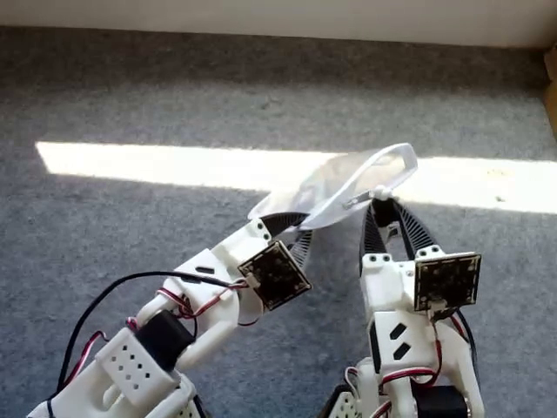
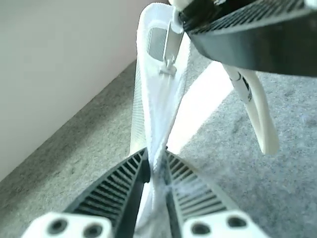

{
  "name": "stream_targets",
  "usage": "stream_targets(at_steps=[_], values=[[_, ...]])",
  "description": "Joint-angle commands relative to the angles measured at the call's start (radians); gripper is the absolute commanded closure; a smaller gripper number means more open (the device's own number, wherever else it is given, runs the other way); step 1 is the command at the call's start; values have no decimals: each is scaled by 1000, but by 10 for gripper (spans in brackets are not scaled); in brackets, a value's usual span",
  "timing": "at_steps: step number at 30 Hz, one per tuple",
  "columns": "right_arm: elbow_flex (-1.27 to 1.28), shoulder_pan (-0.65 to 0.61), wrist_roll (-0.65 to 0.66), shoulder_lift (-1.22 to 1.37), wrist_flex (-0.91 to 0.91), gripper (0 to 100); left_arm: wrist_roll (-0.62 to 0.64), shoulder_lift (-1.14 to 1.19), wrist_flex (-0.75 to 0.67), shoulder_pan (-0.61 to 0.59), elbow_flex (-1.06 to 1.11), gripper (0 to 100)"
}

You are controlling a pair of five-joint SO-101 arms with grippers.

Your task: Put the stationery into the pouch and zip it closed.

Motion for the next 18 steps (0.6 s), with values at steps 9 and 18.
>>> stream_targets(at_steps=[9,18], values=[[-10,50,-40,-12,-51,993,-9,-315,110,-35,91,995],[-10,107,-44,-12,-68,993,-29,-371,110,-110,102,995]])
